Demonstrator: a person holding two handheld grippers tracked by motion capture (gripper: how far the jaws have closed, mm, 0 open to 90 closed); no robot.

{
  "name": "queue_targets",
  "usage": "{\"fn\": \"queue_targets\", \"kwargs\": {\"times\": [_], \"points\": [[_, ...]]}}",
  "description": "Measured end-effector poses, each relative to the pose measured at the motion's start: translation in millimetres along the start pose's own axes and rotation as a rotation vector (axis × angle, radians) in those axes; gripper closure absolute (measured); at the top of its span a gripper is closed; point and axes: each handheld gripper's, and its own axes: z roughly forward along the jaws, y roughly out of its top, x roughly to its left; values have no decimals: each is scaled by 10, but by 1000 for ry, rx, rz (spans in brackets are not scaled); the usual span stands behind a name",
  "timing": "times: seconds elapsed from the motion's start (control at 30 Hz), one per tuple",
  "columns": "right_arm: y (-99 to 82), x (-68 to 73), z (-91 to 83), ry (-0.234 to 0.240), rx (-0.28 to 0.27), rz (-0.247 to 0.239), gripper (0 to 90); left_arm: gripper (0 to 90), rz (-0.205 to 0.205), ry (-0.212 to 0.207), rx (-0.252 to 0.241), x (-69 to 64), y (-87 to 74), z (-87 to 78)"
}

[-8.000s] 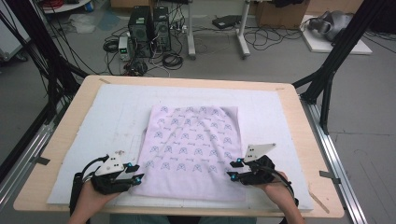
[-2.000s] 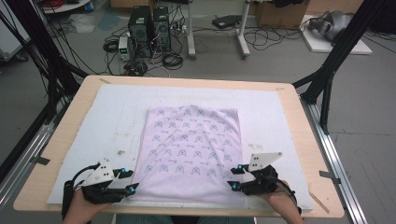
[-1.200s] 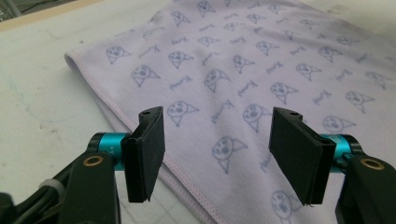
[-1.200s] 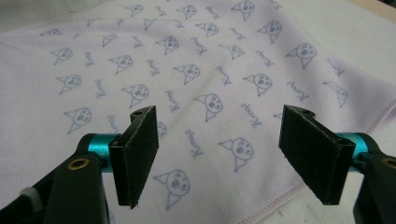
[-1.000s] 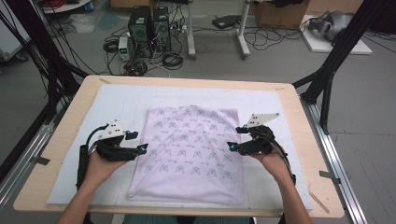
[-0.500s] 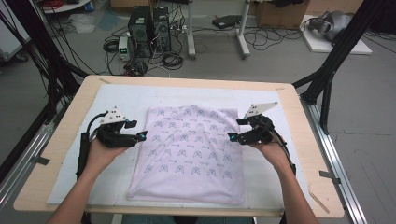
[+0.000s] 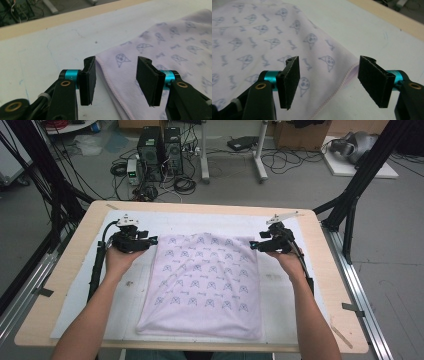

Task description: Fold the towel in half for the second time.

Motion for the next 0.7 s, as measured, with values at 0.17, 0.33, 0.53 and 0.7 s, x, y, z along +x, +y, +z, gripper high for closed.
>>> {"fn": "queue_targets", "kwargs": {"times": [0.17, 0.33, 0.53, 0.7], "points": [[-63, -70, 189, -53, 63, 18, 336, 463, -58, 32, 57, 38, -108, 270], [-156, -123, 371, -75, 126, 61, 345, 447, -92, 54, 81, 68, -204, 473], [-277, -142, 501, -36, 93, 79, 647, 750, -120, 11, 67, 146, -238, 534], [-253, -144, 419, -20, 35, 82, 836, 878, -102, 4, 14, 167, -180, 417]]}}
